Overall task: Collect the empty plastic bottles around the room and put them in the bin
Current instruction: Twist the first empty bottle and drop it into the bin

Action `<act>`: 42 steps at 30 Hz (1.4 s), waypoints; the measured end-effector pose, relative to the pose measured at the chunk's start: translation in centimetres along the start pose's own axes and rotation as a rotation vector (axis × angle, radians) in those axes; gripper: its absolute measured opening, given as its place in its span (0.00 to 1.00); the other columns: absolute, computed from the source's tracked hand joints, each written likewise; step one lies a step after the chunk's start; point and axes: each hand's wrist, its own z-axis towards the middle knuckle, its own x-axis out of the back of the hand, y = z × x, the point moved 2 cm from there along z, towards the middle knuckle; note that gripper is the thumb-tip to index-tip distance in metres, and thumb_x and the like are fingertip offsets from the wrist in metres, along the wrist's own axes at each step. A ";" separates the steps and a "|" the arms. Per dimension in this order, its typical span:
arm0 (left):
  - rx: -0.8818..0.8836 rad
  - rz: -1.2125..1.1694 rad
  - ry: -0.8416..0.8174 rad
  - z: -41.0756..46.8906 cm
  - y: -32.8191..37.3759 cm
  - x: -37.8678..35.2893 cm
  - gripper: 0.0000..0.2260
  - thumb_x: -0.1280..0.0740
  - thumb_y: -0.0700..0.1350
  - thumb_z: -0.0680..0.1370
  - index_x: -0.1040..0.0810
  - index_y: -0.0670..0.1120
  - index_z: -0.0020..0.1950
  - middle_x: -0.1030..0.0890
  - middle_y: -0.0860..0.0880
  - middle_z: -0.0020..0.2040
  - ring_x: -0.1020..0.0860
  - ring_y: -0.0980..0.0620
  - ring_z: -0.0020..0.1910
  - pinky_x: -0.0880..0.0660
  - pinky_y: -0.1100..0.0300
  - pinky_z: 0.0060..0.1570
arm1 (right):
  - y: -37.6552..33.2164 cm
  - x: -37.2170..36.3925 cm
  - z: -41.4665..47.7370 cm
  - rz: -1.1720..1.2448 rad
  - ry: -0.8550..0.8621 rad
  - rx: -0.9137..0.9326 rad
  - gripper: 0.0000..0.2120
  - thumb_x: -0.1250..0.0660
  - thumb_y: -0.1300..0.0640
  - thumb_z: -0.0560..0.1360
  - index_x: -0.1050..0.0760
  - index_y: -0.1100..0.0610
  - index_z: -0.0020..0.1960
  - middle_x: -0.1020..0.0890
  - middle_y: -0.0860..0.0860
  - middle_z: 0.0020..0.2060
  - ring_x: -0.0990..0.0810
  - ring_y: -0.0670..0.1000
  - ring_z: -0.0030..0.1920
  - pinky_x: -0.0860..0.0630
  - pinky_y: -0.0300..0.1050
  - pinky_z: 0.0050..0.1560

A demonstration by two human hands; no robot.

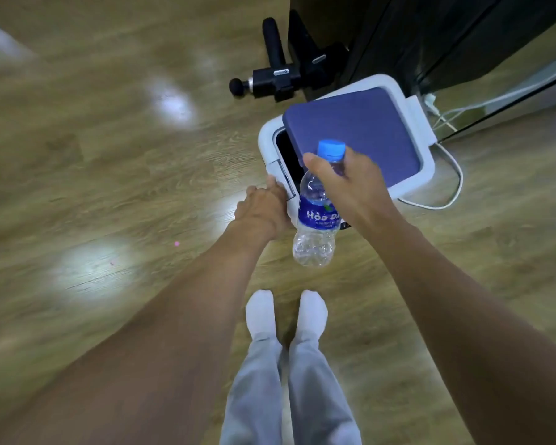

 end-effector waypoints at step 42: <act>-0.051 -0.374 0.359 1.8 2.6 4.1 0.17 0.41 0.43 0.80 0.24 0.50 0.69 0.17 0.45 0.57 0.22 0.44 0.55 0.28 0.56 0.47 | 4.8 -3.9 8.7 0.150 0.063 -0.363 0.15 0.35 0.59 0.77 0.24 0.56 0.64 0.18 0.55 0.56 0.18 0.54 0.54 0.22 0.51 0.60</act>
